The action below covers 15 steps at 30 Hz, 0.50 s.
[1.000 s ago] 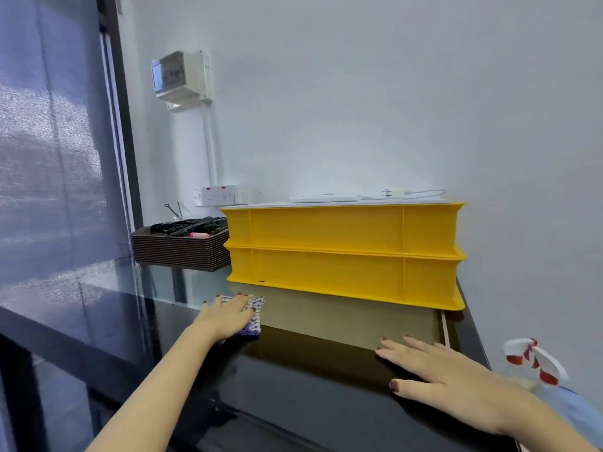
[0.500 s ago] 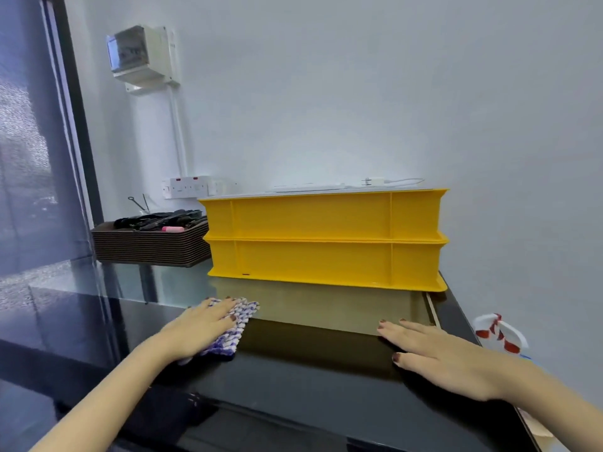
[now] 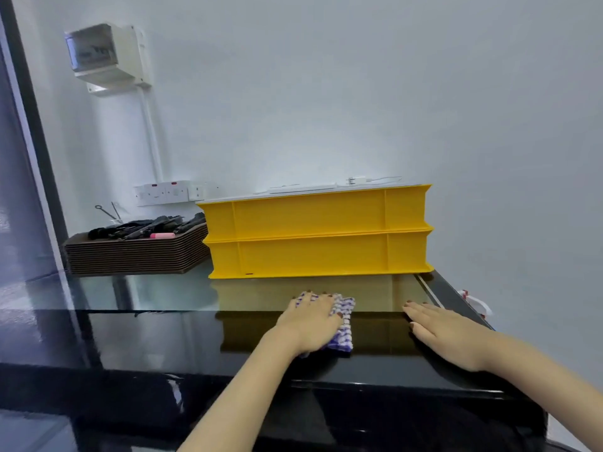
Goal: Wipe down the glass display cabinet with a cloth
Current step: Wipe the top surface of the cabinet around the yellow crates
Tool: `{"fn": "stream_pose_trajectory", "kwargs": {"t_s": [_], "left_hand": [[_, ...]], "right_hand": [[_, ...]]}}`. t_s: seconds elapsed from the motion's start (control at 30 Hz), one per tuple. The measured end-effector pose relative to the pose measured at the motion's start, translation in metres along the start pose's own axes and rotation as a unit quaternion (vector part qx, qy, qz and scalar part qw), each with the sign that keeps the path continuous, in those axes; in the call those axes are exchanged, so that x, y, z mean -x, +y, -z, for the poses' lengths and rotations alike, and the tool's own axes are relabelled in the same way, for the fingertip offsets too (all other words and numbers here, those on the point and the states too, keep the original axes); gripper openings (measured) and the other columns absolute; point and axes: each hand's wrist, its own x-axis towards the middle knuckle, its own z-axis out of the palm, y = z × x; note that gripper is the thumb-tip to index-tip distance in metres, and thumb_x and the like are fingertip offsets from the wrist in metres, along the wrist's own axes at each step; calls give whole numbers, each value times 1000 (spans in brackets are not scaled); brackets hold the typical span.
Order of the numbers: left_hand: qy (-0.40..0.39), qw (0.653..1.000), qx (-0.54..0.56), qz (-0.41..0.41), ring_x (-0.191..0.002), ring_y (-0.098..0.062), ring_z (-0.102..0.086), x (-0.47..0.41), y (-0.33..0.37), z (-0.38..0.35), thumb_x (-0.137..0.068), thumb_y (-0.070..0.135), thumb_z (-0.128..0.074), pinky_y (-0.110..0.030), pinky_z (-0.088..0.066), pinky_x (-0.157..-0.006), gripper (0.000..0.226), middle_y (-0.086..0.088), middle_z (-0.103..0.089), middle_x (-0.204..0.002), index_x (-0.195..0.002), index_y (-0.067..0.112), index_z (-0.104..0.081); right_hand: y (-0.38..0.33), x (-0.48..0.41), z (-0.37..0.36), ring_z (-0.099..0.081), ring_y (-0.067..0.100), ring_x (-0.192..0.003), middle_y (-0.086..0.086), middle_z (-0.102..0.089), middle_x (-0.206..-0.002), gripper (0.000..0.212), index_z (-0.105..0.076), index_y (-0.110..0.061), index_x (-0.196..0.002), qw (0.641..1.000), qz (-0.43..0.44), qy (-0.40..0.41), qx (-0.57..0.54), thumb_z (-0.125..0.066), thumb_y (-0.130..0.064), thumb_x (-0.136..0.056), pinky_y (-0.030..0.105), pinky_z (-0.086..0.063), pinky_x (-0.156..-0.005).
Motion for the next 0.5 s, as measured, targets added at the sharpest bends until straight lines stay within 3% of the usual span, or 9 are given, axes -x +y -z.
{"fn": "stream_pose_trajectory", "kwargs": {"t_s": [0.1,0.23,0.33,0.4,0.5], "left_hand": [[17,998,5,-54,-145,-21,-9,23,22,-4,-98,39,-21,-37,-11,-116,55,0,-15,-158,-150,22,-15],[36,997,-49,-39,-144,-20,-12,56,-48,6,-96,41,-16,-35,-17,-115,57,1,-13,-158,-149,19,-23],[64,995,-48,63,-140,-23,-20,70,-144,21,-101,25,-24,-36,-24,-110,45,-2,-15,-158,-145,19,-30],[85,981,-8,172,-138,-23,-27,77,-202,35,-99,31,-26,-36,-26,-107,48,0,-26,-155,-147,25,-26],[78,967,-21,243,-137,-24,-30,70,-233,42,-97,38,-25,-38,-27,-110,52,-3,-30,-153,-147,24,-27]], "right_hand": [[-6,5,-1,-11,15,-145,0,-9,-159,50,-11,-17,-152,999,-36,12,-1,-15,-31,-104,35,-14,-118],[-8,11,-3,-17,15,-144,0,-15,-158,48,-19,-17,-150,997,-64,41,-27,-18,-27,-104,30,-17,-115],[-10,13,-3,-13,14,-145,-1,-12,-159,48,-18,-18,-151,996,-75,36,-32,-18,-30,-104,29,-13,-115],[-10,12,-2,-10,13,-145,-1,-10,-159,49,-16,-18,-151,996,-78,30,-30,-19,-31,-104,29,-12,-115],[-11,9,-1,-7,15,-146,-2,-8,-159,50,-13,-18,-151,996,-82,24,-21,-20,-31,-103,31,-11,-117]]}}
